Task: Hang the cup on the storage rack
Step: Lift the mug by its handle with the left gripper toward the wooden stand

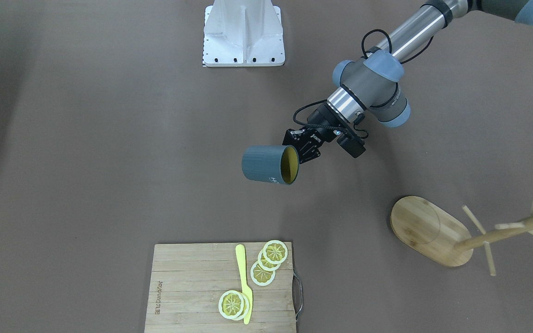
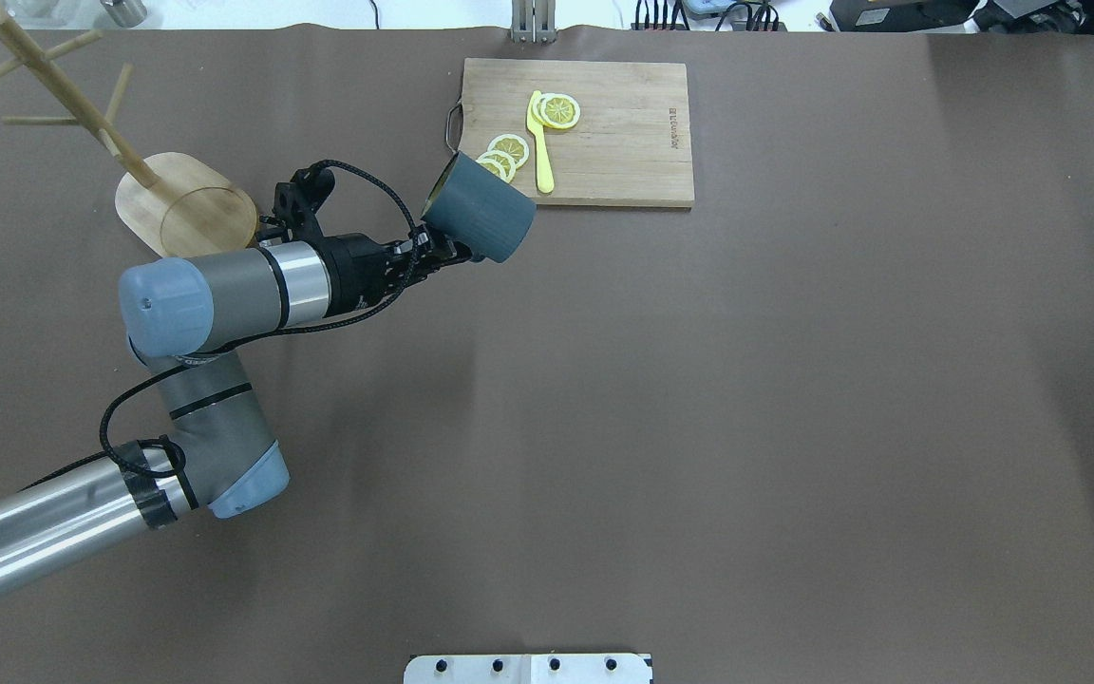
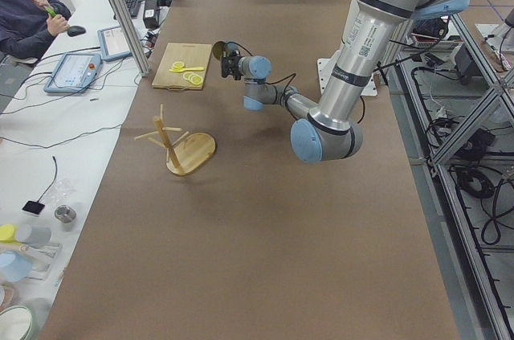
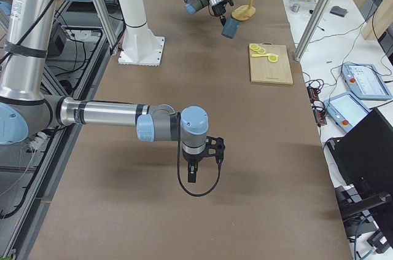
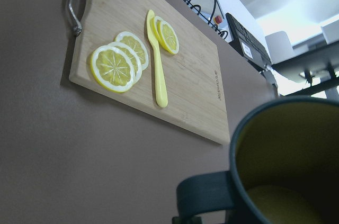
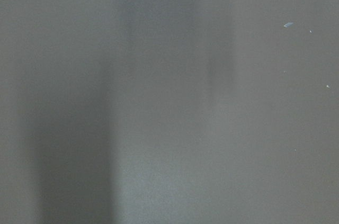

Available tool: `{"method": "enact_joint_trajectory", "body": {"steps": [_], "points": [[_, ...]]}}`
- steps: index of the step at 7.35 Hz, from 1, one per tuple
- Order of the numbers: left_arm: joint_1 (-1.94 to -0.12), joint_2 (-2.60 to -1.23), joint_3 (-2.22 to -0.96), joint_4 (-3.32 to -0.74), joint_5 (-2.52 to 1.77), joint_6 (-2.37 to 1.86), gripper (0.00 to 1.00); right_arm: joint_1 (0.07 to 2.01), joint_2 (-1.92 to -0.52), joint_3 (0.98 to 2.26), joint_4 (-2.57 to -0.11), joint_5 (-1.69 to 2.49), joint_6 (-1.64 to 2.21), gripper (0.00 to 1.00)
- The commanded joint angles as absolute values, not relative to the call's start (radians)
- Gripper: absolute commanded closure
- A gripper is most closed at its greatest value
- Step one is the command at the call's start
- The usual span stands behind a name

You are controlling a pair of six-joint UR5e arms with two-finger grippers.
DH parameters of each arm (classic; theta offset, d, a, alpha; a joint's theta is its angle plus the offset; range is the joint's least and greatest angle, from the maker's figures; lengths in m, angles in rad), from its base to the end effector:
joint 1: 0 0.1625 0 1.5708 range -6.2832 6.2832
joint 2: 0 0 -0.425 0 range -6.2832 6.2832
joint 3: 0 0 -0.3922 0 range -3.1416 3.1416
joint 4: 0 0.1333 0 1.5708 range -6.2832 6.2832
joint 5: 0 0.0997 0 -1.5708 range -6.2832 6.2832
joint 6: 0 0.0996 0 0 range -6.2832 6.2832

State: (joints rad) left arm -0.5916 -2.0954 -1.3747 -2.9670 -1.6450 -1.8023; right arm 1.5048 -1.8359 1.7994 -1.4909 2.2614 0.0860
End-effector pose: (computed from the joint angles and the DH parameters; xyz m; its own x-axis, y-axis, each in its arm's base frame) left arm 0.4834 -0.4765 0.2901 -0.2375 -0.1161 -0.9644 0.4529 0.8651 -0.2157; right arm 0.0444 -0.3873 0.6593 0.7702 0.0075 0.6378 -0.0003 0.9999 -0.0114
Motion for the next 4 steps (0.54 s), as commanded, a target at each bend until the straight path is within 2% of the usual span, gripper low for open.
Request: {"method": "enact_joint_trajectory", "body": {"steps": [1, 4], "points": [[-0.607, -2.092, -1.374, -3.04, -1.584, -2.11, 1.0, 1.505, -1.838, 1.798, -1.491, 2.261, 0.086, 0.0], [-0.609, -2.083, -1.374, -3.119, -1.422, -2.482, 1.0, 1.508, -1.839, 1.801, -1.491, 2.258, 0.086, 0.0]]}}
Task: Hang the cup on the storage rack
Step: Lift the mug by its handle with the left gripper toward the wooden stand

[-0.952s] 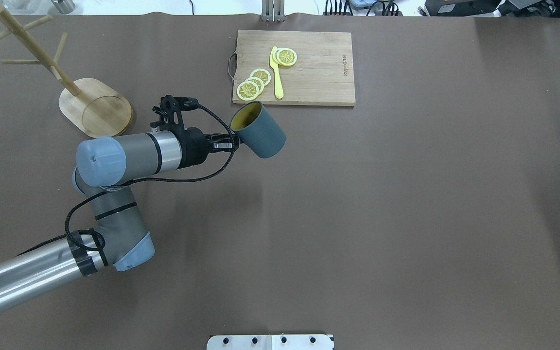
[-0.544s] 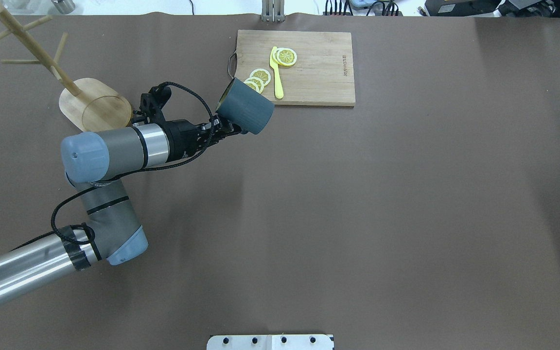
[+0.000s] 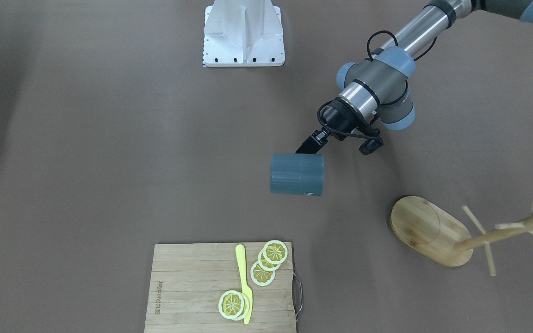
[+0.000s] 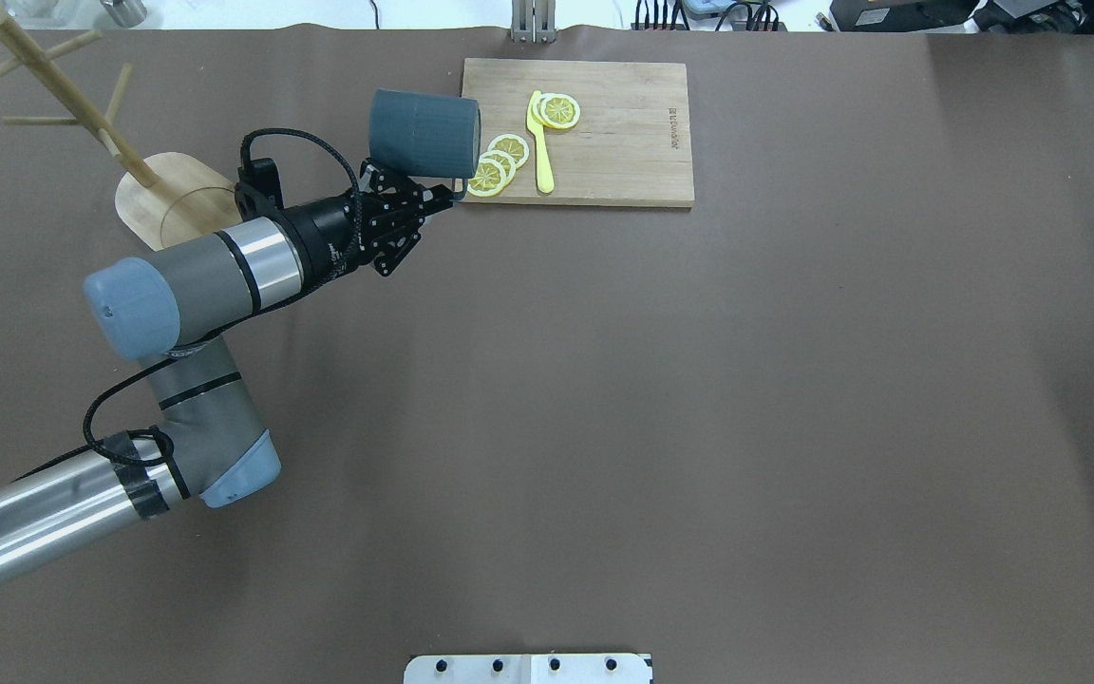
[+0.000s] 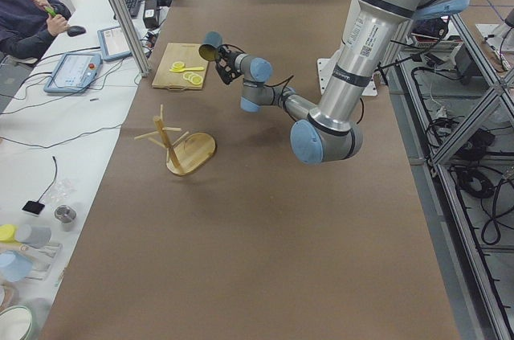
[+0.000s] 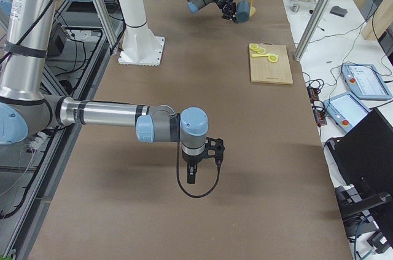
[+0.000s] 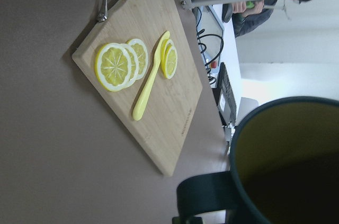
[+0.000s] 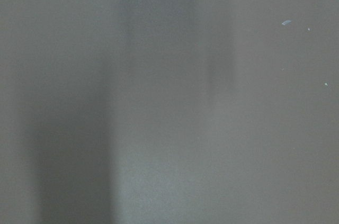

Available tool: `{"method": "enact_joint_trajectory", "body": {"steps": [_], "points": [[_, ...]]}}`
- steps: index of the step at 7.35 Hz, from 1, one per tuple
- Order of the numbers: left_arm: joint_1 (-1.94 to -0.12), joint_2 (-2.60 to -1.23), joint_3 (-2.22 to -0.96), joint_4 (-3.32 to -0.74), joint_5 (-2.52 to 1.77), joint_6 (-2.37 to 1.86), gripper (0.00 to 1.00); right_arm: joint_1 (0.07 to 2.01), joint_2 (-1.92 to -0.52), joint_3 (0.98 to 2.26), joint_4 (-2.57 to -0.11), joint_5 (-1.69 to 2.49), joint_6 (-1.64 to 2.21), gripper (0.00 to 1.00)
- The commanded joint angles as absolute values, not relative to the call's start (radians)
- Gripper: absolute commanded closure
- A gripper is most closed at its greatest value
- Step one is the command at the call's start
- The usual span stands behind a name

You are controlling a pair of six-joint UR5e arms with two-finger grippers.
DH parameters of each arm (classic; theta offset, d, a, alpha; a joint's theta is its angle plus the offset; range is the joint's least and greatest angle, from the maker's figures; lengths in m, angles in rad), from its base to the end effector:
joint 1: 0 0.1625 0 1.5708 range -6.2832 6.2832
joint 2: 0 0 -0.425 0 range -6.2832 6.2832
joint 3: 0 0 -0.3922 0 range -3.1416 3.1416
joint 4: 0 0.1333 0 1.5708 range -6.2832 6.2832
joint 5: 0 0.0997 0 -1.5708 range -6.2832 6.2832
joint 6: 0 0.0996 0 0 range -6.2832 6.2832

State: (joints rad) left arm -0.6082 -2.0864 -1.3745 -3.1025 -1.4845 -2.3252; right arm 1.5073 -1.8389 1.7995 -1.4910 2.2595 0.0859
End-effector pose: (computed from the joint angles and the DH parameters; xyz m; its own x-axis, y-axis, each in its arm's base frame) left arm 0.4521 -0.4877 0.2859 -0.6018 -0.4124 -0.6839 0.3089 0.6695 -0.6755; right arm 0.0456 -0.3857 0.6606 0.7715 0.0112 0.6361 -0.0028 0.9999 -0.0142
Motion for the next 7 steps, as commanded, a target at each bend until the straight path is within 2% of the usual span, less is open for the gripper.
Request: {"method": "enact_joint_trajectory", "body": {"steps": [1, 4, 7], "points": [[-0.62, -2.082, -1.374, -3.128, -1.381, -2.59, 1.0, 1.509, -1.839, 1.801, -1.491, 2.257, 0.086, 0.0], [-0.655, -1.928, -1.365, -3.396, -1.373, -2.766, 1.0, 1.509, -1.839, 1.805, -1.489, 2.256, 0.086, 0.0], [-0.728, -1.914, -1.336, -3.399, -1.35, -2.93, 1.0, 1.511, -1.839, 1.807, -1.489, 2.243, 0.086, 0.0]]}}
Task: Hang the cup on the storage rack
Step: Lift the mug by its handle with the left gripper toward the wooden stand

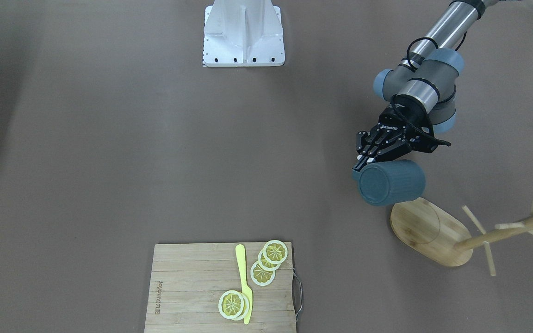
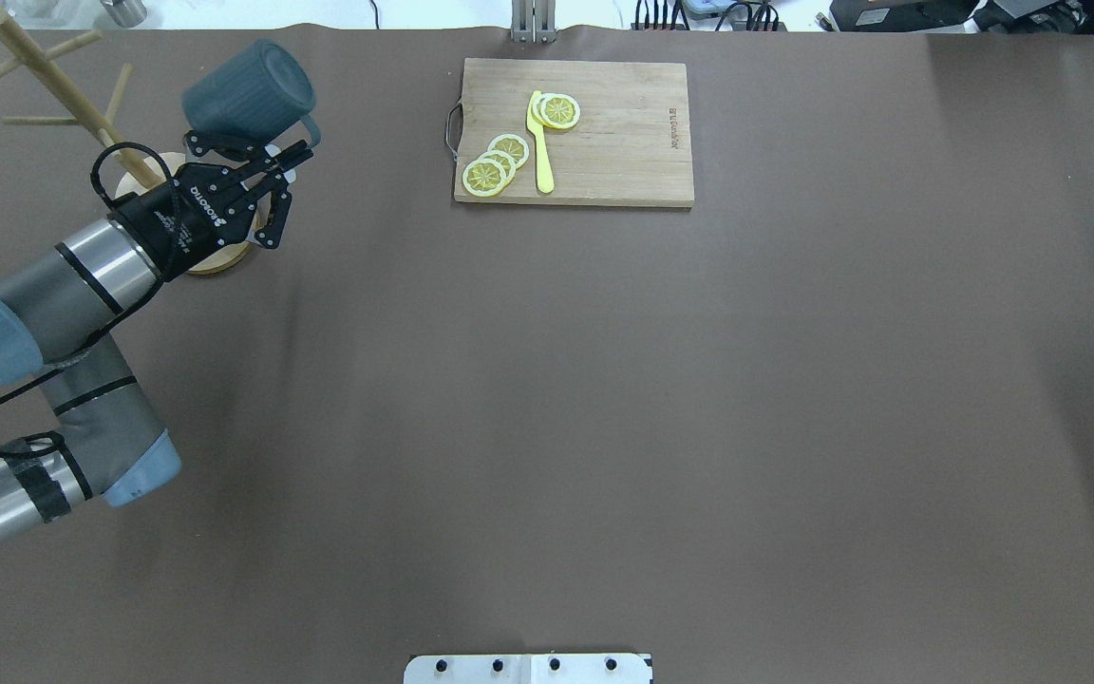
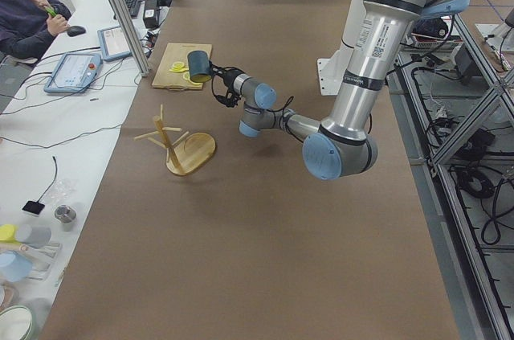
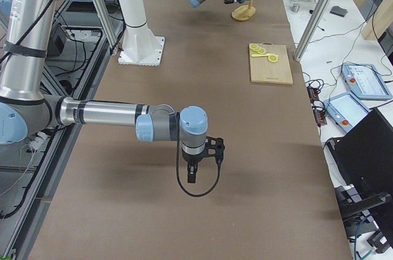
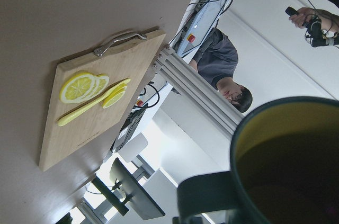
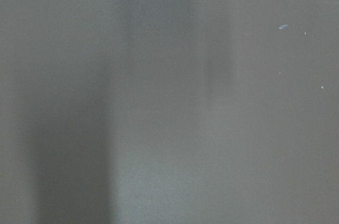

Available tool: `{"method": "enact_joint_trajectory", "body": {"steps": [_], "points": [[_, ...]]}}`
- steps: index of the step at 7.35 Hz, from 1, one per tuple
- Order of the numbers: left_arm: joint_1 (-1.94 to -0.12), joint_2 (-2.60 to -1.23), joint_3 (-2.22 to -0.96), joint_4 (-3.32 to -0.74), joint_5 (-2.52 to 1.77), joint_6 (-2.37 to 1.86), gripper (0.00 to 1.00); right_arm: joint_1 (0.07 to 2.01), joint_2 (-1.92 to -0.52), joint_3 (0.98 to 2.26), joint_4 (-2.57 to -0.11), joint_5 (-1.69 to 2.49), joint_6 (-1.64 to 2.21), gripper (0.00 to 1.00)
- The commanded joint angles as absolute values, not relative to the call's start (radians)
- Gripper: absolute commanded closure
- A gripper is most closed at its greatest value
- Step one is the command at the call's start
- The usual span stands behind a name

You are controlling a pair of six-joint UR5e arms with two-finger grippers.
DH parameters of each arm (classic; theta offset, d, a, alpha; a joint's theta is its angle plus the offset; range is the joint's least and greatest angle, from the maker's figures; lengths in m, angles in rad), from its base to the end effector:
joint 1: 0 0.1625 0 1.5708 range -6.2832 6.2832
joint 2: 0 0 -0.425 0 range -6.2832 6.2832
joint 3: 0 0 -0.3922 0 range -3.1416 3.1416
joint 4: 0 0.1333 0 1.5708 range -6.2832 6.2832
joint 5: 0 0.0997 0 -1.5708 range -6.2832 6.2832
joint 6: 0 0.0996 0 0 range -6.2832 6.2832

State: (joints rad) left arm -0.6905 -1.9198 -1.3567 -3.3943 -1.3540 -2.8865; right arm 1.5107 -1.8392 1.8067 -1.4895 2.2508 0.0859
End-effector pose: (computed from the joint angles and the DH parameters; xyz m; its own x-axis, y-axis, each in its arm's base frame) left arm 0.3535 -0.4927 0.3801 -0.8240 -0.5450 -0.1549 -0.0863 0.3909 -0.9164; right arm 0.0476 -0.3862 0.6575 0.7766 0.0085 0.6299 -0.0067 1.0000 -0.0053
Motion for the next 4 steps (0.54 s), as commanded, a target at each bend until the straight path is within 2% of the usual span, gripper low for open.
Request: {"method": "enact_joint_trajectory", "body": {"steps": [1, 4], "points": [[-0.771, -1.917, -1.309, -3.399, -1.354, -2.939, 1.0, 1.511, -1.839, 1.809, -1.489, 2.241, 0.086, 0.0], [-0.839, -1.922, -1.267, -3.399, -1.362, -2.968, 1.0, 1.511, -1.839, 1.809, -1.489, 2.238, 0.086, 0.0]]}}
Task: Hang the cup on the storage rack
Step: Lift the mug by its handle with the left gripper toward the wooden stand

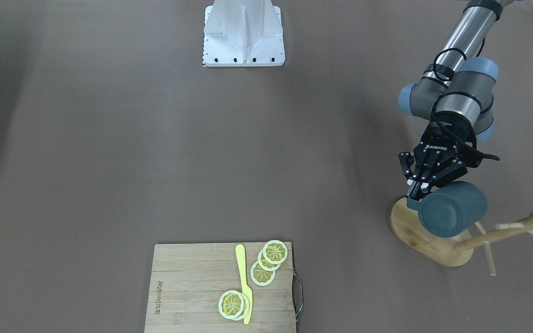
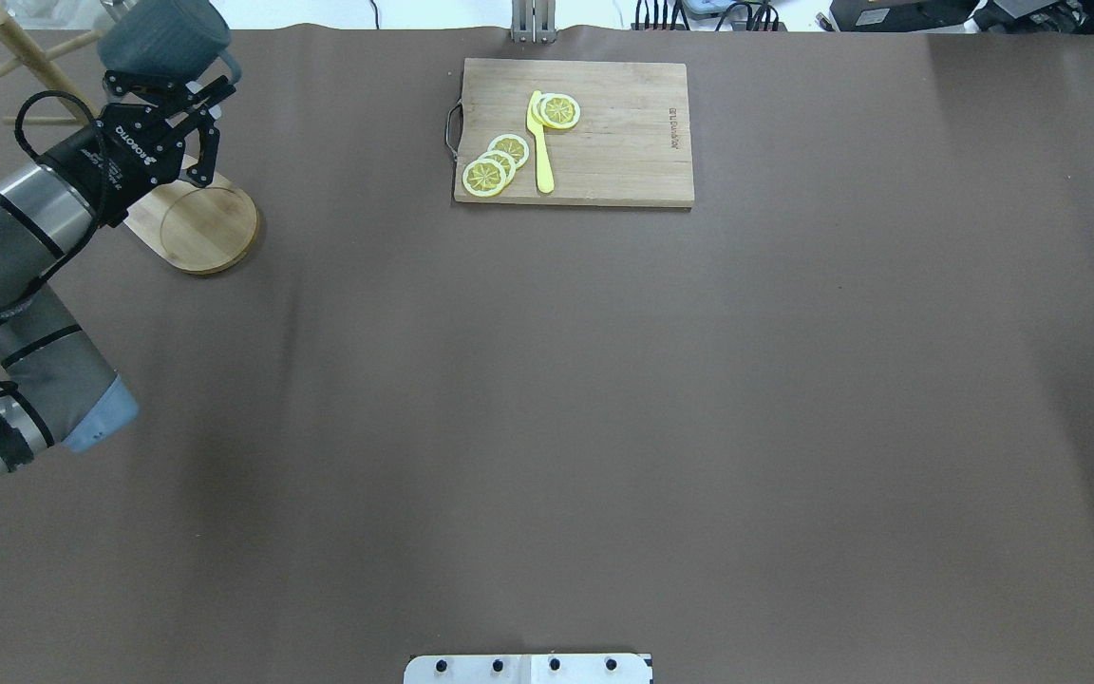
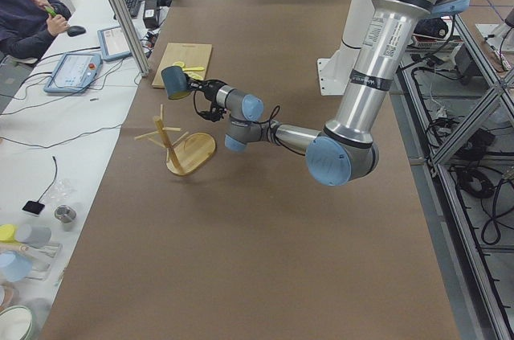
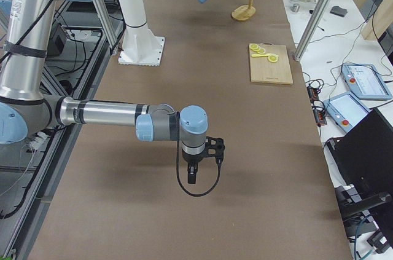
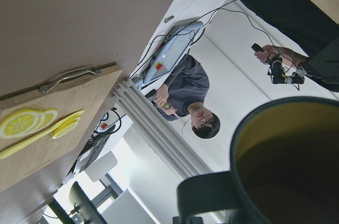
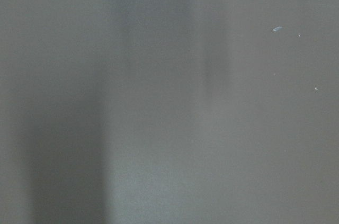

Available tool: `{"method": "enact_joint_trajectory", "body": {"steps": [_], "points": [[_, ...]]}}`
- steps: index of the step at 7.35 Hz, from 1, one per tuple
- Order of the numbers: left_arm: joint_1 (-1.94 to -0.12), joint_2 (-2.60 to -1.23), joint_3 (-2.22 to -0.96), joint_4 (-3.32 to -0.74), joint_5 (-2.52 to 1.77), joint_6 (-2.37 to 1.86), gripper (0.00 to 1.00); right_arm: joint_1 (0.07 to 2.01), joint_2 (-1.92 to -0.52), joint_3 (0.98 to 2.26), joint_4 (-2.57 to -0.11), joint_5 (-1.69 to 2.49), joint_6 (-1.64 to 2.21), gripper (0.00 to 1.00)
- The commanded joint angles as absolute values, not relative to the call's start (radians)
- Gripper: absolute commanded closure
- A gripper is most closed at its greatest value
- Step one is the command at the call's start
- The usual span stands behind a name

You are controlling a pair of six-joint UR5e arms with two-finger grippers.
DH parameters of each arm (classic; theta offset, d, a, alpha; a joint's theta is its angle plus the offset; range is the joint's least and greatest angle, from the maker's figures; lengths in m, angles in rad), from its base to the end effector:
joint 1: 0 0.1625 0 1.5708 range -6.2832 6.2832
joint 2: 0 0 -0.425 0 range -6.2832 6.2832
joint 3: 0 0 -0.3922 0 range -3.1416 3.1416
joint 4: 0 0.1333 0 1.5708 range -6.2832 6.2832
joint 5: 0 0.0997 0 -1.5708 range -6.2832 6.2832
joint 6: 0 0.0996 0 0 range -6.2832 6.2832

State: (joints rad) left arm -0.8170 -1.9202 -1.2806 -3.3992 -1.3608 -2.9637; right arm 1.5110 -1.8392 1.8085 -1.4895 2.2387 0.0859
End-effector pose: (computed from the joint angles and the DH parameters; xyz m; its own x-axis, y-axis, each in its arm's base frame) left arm 0.2973 -0.5418 0.4135 -0.8730 -0.4765 -0.1042 -0.0597 0.3165 -0.9467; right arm 0.0486 -0.3864 0.6574 0.7841 0.0076 0.6206 -0.0076 1.0000 -0.0027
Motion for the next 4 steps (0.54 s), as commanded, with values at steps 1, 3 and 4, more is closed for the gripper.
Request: {"method": "enact_joint_trajectory", "body": {"steps": [1, 3, 4], "points": [[-0.848, -1.924, -1.258, -3.399, -1.362, -2.967, 1.0, 1.511, -1.838, 1.81, -1.489, 2.238, 0.086, 0.0], [-0.864, -1.928, -1.23, -3.399, -1.364, -2.968, 1.0, 1.511, -1.838, 1.81, -1.489, 2.238, 0.086, 0.0], [-0.868, -1.928, -1.223, -3.401, -1.364, -2.968, 1.0, 1.511, -1.838, 1.81, -1.489, 2.238, 0.086, 0.0]]}}
